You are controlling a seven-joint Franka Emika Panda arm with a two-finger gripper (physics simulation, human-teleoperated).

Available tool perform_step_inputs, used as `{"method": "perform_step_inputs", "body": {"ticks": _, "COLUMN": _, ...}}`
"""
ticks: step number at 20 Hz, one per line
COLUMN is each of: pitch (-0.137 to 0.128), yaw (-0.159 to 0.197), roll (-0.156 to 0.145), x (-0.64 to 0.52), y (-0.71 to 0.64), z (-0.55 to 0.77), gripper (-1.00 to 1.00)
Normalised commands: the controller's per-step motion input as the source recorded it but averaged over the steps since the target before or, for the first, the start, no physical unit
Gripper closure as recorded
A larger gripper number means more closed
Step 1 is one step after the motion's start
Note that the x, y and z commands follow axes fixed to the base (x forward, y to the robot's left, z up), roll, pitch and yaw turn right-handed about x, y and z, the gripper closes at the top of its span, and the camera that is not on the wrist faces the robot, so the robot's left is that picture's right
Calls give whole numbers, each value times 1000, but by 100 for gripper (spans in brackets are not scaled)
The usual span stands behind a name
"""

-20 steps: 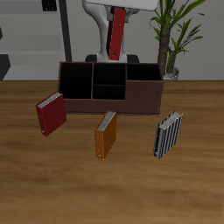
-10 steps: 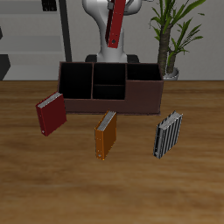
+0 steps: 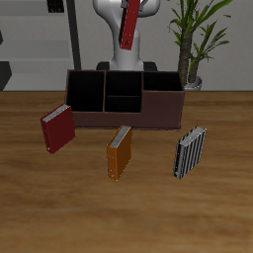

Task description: Place the left red book into the back desk caddy's back compartment

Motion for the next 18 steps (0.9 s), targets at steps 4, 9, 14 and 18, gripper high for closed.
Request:
{"method": "perform_step_inputs", "body": {"ticks": 4, "pitch": -13, "yaw": 14, "roll": 22, "x": -148, "y": 89, "z": -51, "gripper": 100}}
{"method": "perform_step_inputs", "body": {"ticks": 9, "pitch": 0, "yaw": 14, "roll": 17, "x": -277, "y": 64, "z": -104, "gripper": 100}}
{"method": "perform_step_inputs", "body": {"ticks": 14, "pitch": -18, "yaw": -11, "roll": -9, "x": -292, "y": -43, "z": -36, "gripper": 100}}
{"method": "perform_step_inputs", "body": {"ticks": 18, "pitch": -3, "yaw": -34, "roll": -14, "x": -298, "y": -67, "z": -65, "gripper": 100}}
